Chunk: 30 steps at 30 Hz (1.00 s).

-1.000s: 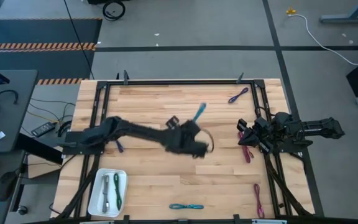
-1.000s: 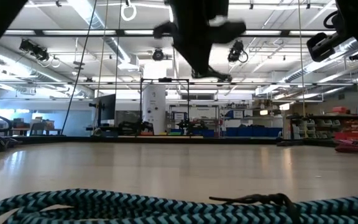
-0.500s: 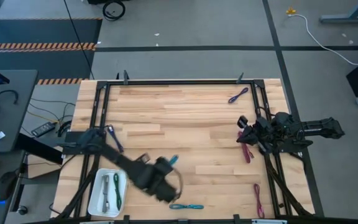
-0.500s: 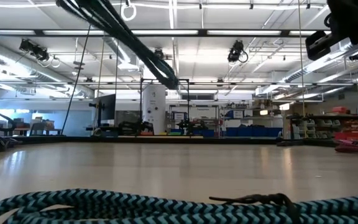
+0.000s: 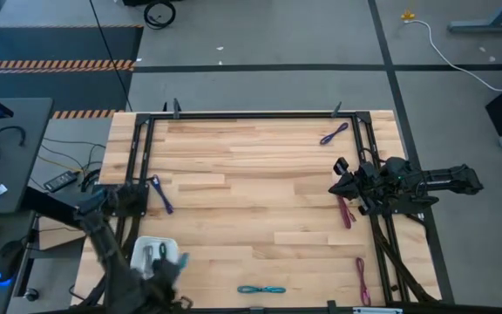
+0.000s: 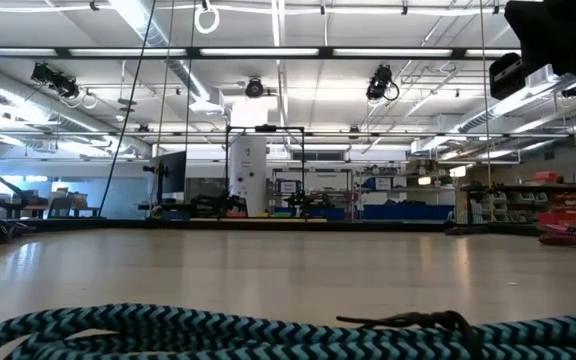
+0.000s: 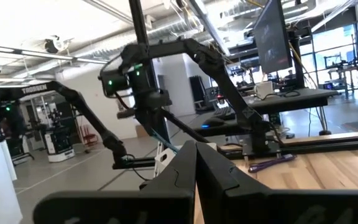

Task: Pick and place USB-C Cables
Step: Put the top light blue charger cable into the white bin

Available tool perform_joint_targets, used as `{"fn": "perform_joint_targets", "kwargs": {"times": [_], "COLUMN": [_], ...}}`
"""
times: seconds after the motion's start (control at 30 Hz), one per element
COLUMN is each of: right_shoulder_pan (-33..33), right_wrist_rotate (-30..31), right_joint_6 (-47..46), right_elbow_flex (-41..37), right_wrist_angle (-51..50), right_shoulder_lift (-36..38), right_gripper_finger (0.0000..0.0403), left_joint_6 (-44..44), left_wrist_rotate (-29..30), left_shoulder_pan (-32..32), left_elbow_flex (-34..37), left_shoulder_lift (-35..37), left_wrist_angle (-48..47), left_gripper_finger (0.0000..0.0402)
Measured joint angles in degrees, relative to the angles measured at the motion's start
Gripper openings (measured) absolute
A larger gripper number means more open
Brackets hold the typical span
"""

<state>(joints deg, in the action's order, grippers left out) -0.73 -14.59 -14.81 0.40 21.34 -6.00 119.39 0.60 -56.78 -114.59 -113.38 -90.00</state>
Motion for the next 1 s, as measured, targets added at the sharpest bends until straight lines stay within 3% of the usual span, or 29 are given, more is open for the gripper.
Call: {"fn": "perform_joint_targets", "kwargs": {"times": [0.17,0.27,0.5,0.77,1.0], "right_shoulder_pan": [0.0,0.0,0.0,0.0,0.0], "right_wrist_rotate": [0.0,0.0,0.1,0.2,0.2], "right_joint_6": [0.0,-0.2,-0.2,-0.6,-0.5], "right_elbow_flex": [0.0,0.0,0.0,0.0,0.0], "right_wrist_angle": [0.0,0.0,0.6,2.0,2.1], "right_shoulder_lift": [0.0,0.0,0.0,0.0,0.0], "right_gripper_finger": [0.0011,0.0011,0.0011,0.0011,0.0011], "left_joint_6": [13.4,14.8,15.7,15.4,14.0], "left_wrist_rotate": [-5.9,-10.2,-8.8,-11.6,-11.4], "left_shoulder_pan": [-6.5,-8.0,-5.8,-4.3,-4.6], "left_elbow_flex": [4.0,7.9,20.4,26.8,26.2], "left_shoulder_lift": [0.0,0.0,-0.1,-0.1,-0.1], "left_wrist_angle": [0.1,0.1,1.7,8.4,14.7], "left_gripper_finger": [0.0040,0.0040,0.0051,0.0057,0.0130]}}
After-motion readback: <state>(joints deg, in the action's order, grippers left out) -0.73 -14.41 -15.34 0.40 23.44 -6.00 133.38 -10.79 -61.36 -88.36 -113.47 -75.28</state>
